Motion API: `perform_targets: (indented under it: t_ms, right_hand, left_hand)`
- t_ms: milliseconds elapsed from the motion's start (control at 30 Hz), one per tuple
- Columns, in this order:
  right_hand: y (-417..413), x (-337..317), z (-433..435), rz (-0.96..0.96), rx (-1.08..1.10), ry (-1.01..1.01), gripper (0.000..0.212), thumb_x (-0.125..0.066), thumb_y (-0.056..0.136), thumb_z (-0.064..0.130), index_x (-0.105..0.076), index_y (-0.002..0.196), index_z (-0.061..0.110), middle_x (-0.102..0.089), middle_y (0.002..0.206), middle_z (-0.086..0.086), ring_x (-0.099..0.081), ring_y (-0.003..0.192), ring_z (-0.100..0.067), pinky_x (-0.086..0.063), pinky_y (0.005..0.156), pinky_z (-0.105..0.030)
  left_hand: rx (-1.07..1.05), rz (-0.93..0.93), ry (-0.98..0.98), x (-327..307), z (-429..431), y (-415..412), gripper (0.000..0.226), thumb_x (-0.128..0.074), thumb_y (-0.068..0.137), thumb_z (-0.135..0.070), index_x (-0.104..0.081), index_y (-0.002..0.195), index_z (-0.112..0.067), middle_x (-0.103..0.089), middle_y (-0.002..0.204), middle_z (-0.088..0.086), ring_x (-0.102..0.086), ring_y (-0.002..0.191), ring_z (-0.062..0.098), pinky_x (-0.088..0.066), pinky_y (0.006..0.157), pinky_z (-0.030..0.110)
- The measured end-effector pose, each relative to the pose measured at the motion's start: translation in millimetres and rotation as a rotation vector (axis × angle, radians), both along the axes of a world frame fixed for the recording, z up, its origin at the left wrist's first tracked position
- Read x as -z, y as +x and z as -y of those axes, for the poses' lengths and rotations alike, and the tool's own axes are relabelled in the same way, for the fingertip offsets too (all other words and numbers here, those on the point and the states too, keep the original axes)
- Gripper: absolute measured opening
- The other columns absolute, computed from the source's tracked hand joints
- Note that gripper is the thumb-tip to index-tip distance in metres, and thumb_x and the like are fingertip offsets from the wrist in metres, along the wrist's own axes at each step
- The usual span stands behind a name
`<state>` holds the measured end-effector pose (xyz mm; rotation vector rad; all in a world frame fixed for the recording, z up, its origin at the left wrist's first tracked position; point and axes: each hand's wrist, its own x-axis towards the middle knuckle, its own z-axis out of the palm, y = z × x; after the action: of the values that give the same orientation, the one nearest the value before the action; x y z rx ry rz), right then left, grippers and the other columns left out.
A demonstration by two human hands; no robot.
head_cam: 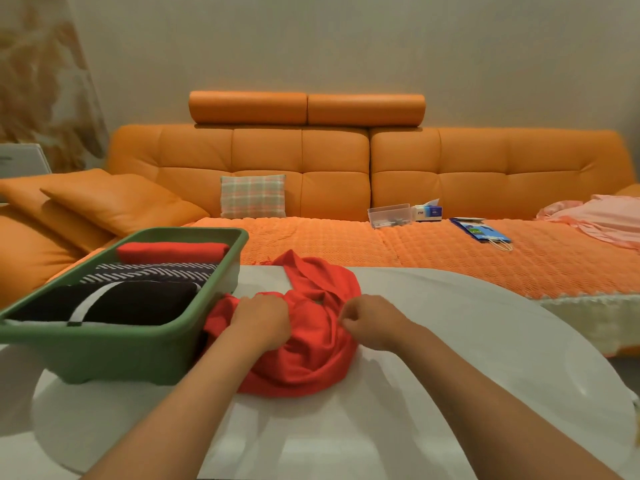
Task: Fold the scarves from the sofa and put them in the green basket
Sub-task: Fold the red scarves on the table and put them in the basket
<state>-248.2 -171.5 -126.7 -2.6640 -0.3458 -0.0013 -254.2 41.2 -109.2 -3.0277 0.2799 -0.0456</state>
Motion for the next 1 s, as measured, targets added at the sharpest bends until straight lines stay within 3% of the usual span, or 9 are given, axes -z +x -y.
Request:
perform_targets:
  t_ms: [133, 267, 333, 400, 500, 600, 767, 900, 1000]
  right_hand:
    - [23.4, 25.2, 6.7, 0.119, -0.018, -0.279, 0.066, -0.054, 0.086, 0.013, -0.041, 0.148, 0.032, -0.028, 0.156, -0.010, -0.028, 0.143, -0.031, -0.033, 0.111, -0.043]
    - [44.5, 38.6, -3.0, 0.025, -0.005, -0.338, 0.084, -0.054, 0.090, 0.026, -0.007, 0.158, 0.040, 0.012, 0.166, -0.009, 0.008, 0.154, -0.026, -0.007, 0.123, -0.051]
    - [53.4, 44.7, -4.9, -0.022, -0.019, -0.339, 0.072, -0.050, 0.092, 0.030, -0.019, 0.157, 0.039, 0.006, 0.167, -0.007, 0.005, 0.154, -0.025, -0.004, 0.122, -0.053]
    - [56.8, 48.7, -6.3, -0.036, -0.046, -0.281, 0.051, -0.048, 0.093, 0.026, -0.042, 0.144, 0.031, -0.028, 0.161, -0.007, -0.023, 0.149, -0.027, -0.017, 0.119, -0.048]
    - [57.0, 44.7, -9.3, 0.067, -0.013, -0.093, 0.020, -0.053, 0.091, 0.016, -0.058, 0.110, 0.016, -0.066, 0.114, -0.012, -0.059, 0.108, -0.034, -0.042, 0.086, -0.036]
    - [48.1, 31.1, -9.4, 0.117, -0.002, 0.091, 0.006, -0.061, 0.086, 0.013, -0.064, 0.091, 0.016, -0.070, 0.093, -0.007, -0.065, 0.089, -0.029, -0.051, 0.077, -0.036]
    - [12.4, 1.0, -2.9, -0.261, -0.168, 0.520, 0.019, -0.067, 0.075, -0.007, -0.069, 0.077, 0.012, -0.069, 0.070, -0.011, -0.067, 0.062, -0.023, -0.057, 0.064, -0.035]
    - [-3.7, -15.0, 12.9, -0.536, -0.176, 0.713, 0.021, -0.060, 0.088, 0.008, -0.066, 0.107, 0.008, -0.069, 0.084, -0.018, -0.066, 0.062, -0.031, -0.057, 0.063, -0.037]
    - [3.7, -7.8, 20.1, -0.320, 0.007, 0.717, 0.027, -0.053, 0.083, 0.006, -0.058, 0.109, 0.011, -0.071, 0.096, -0.018, -0.069, 0.074, -0.034, -0.056, 0.070, -0.049]
  left_hand:
    - [0.254, -0.100, -0.417, 9.0, 15.4, 0.3, 0.061, -0.061, 0.088, -0.040, -0.039, 0.146, -0.035, -0.043, 0.149, -0.006, -0.041, 0.137, 0.021, -0.035, 0.110, 0.041]
    - [0.342, -0.239, -0.163, 25.8, 19.1, 10.6, 0.055, -0.065, 0.082, -0.034, -0.054, 0.136, -0.040, -0.051, 0.141, -0.007, -0.046, 0.131, 0.023, -0.038, 0.107, 0.045]
    - [0.310, -0.289, -0.217, 24.0, 14.2, 16.7, 0.046, -0.062, 0.078, -0.030, -0.066, 0.123, -0.036, -0.057, 0.134, -0.010, -0.052, 0.124, 0.019, -0.041, 0.107, 0.040]
    - [0.262, -0.326, -0.303, 18.7, 11.5, 18.2, 0.035, -0.053, 0.074, -0.035, -0.074, 0.103, -0.032, -0.067, 0.119, -0.009, -0.060, 0.107, 0.014, -0.047, 0.099, 0.035]
    - [0.191, -0.149, -0.468, 16.3, 8.4, 21.7, 0.025, -0.048, 0.082, -0.035, -0.065, 0.073, -0.019, -0.069, 0.084, 0.002, -0.058, 0.073, 0.016, -0.050, 0.073, 0.035]
    - [0.180, 0.102, -0.535, 14.8, 3.4, 25.4, 0.018, -0.058, 0.089, -0.035, -0.065, 0.106, -0.031, -0.064, 0.112, -0.008, -0.059, 0.102, 0.015, -0.046, 0.086, 0.030]
    - [0.302, -0.105, -0.451, 10.8, 5.4, 21.7, 0.089, -0.073, 0.076, -0.045, -0.027, 0.152, -0.041, -0.036, 0.154, -0.007, -0.034, 0.138, 0.020, -0.033, 0.113, 0.041]
    - [0.368, -0.309, -0.497, 10.2, 9.1, 12.4, 0.026, -0.066, 0.077, -0.031, -0.068, 0.101, -0.041, -0.071, 0.100, -0.004, -0.061, 0.089, 0.012, -0.049, 0.082, 0.030]
    - [0.461, -0.245, -0.499, 9.3, 10.6, 7.0, 0.008, -0.058, 0.080, -0.009, -0.065, 0.082, -0.014, -0.069, 0.080, 0.005, -0.058, 0.073, 0.014, -0.048, 0.068, 0.030]
